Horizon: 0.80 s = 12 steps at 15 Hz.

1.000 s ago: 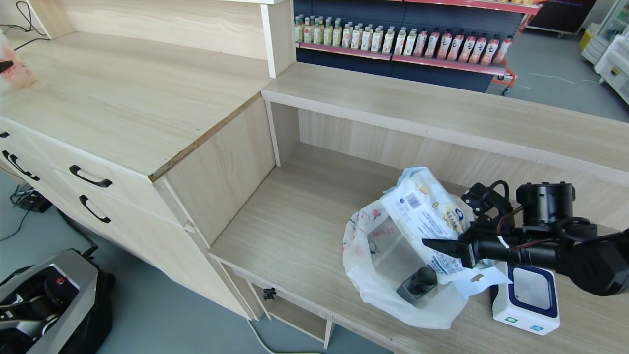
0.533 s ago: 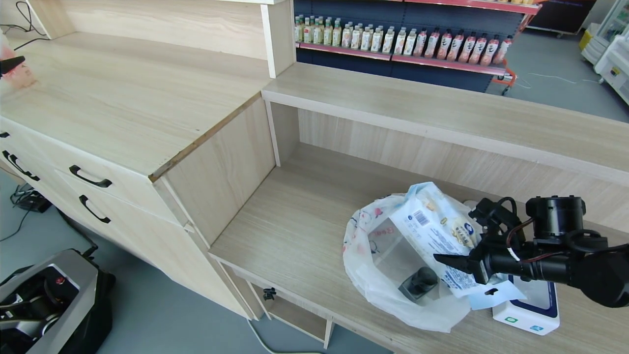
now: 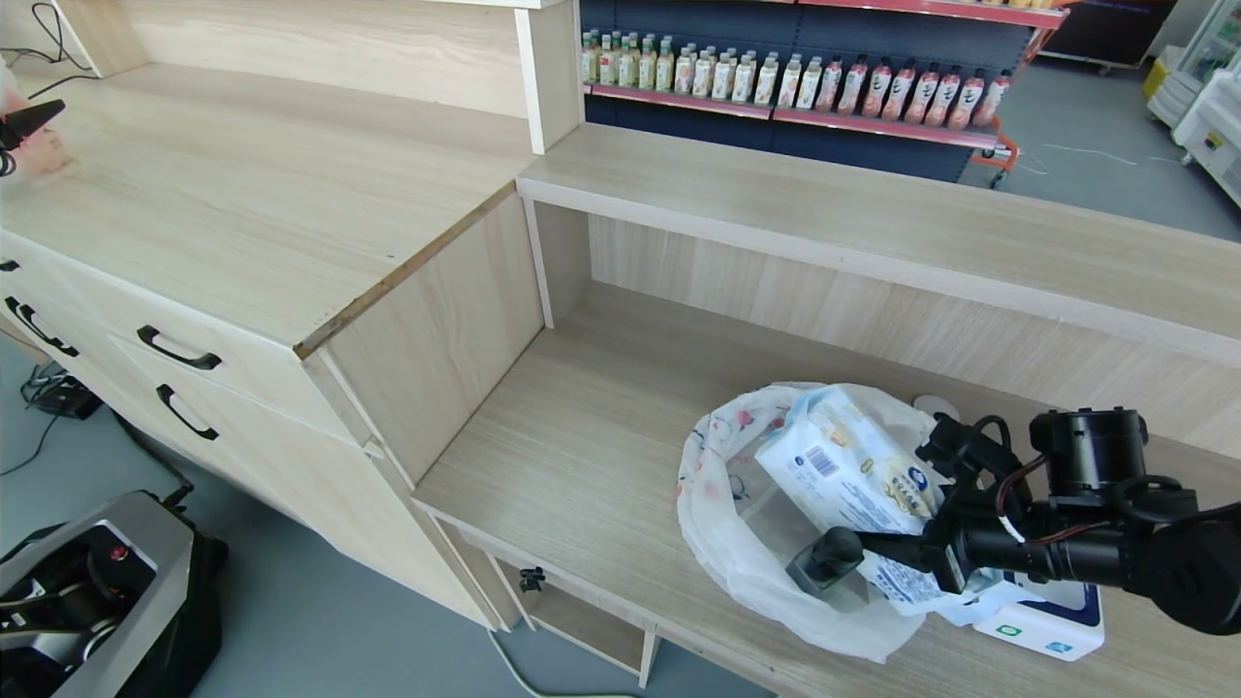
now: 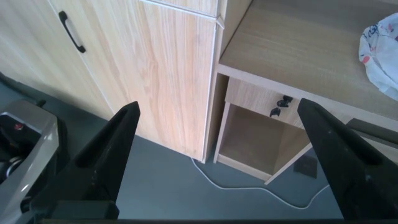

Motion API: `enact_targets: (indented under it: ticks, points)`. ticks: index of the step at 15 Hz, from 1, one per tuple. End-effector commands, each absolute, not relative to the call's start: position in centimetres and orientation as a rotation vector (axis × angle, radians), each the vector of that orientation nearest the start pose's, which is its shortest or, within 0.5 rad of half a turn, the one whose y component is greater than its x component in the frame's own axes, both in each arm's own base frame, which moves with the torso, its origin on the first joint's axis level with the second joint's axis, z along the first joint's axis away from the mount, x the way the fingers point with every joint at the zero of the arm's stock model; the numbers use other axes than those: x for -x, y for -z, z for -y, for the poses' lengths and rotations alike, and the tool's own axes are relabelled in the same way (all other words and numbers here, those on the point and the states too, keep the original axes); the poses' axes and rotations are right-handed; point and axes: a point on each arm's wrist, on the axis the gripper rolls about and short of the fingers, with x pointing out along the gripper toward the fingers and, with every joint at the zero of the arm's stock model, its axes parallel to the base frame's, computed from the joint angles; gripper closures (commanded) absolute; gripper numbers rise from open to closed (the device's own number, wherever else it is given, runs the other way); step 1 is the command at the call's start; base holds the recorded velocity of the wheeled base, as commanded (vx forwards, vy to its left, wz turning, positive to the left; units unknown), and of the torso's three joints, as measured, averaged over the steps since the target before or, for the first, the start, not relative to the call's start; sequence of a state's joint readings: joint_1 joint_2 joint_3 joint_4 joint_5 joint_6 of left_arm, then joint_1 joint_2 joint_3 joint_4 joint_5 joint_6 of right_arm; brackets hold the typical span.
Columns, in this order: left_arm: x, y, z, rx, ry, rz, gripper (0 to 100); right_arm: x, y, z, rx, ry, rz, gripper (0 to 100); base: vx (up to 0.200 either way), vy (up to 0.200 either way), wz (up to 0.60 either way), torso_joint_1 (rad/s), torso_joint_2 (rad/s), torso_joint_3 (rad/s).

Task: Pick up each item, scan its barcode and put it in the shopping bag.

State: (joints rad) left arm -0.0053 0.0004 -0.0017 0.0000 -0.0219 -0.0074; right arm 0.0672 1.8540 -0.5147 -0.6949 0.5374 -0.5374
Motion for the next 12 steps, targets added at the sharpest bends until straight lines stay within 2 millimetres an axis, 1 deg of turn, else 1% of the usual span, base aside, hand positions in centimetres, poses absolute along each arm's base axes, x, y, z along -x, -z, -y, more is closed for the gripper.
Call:
enact_targets:
  ticks: [1,7,12]
  points:
    - [2.29,-7.59,0.04,0.008,0.026,0.001,0,-27.57,-7.36,-3.02,0.357,-0.739,-0.464,100,0.0,0.0,0.0,0.0,0.0,0.0]
    - [2.29,-7.59,0.04,0.008,0.026,0.001,0,-27.68,-7.24,-2.77,0.355,-0.731,-0.468,100,0.0,0.0,0.0,0.0,0.0,0.0]
    - [2.29,-7.59,0.04,0.008,0.026,0.001,0,-27.91,-7.83,-3.2,0.347,-0.767,-0.427,100,0.0,0.0,0.0,0.0,0.0,0.0]
